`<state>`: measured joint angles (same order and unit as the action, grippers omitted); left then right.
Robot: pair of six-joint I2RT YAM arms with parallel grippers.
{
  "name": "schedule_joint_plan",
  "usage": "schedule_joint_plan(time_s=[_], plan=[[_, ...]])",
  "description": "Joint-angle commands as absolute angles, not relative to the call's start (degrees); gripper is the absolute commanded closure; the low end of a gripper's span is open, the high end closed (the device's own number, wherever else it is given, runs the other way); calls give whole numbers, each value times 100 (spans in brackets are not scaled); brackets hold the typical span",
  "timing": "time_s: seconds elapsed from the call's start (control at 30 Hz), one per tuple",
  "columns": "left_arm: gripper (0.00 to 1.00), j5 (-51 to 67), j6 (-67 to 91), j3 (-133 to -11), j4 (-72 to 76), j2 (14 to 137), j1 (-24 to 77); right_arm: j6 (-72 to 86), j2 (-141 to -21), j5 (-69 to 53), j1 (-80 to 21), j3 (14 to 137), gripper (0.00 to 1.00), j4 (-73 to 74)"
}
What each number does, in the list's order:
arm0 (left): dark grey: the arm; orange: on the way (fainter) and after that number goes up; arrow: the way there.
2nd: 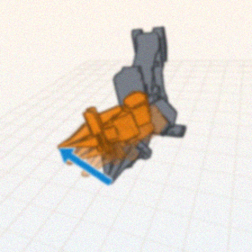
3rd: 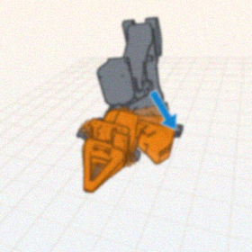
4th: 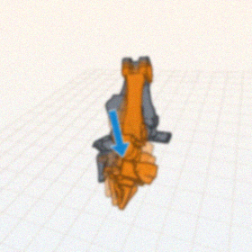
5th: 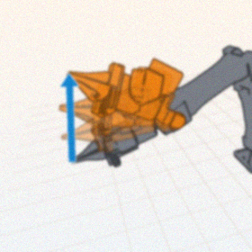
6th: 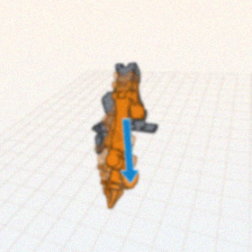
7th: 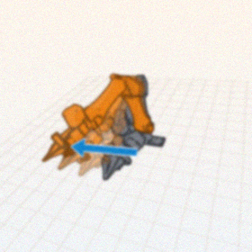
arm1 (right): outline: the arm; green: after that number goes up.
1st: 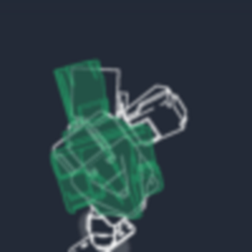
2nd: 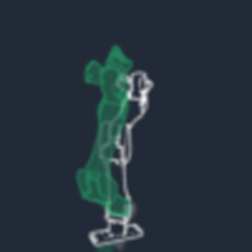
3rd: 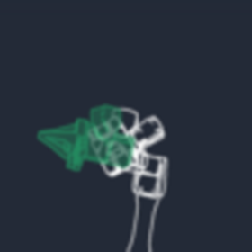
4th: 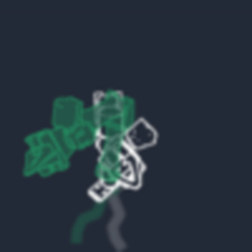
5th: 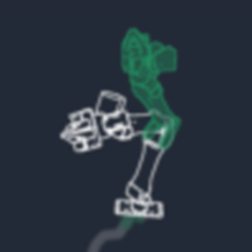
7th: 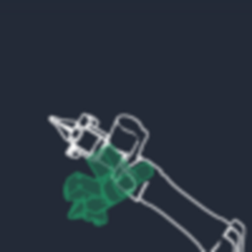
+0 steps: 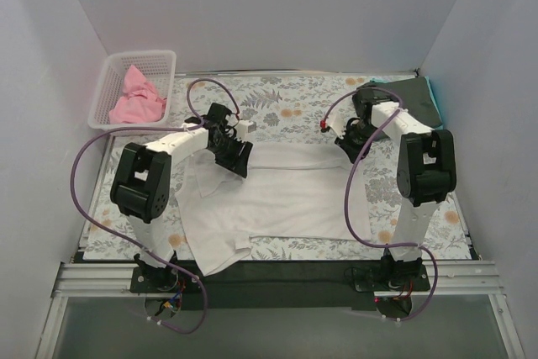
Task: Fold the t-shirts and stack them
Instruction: Fold the tshirt
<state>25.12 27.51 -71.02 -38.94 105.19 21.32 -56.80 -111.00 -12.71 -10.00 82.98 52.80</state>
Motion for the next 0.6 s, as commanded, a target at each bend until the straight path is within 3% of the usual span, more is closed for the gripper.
schedule_joint_plan(time_s=[0.0, 0.13, 0.23, 0.57], plan=[[57, 2399, 2830, -7163, -3727, 10626, 2109, -5792, -11109, -1222, -1020, 8183, 94, 5212], [71, 2443, 2883, -7137, -3683, 10687, 2118, -5818, -11013, -1178, -1037, 8147, 99, 5194], [99, 2496, 2883, -7128, -3691, 10521, 2118, -5845, -10882, -1134, -1072, 8139, 99, 5212], [100, 2751, 2418, -7216, -4473, 10257, 2145, -6451, -10459, -660, -1178, 7568, 99, 5116]])
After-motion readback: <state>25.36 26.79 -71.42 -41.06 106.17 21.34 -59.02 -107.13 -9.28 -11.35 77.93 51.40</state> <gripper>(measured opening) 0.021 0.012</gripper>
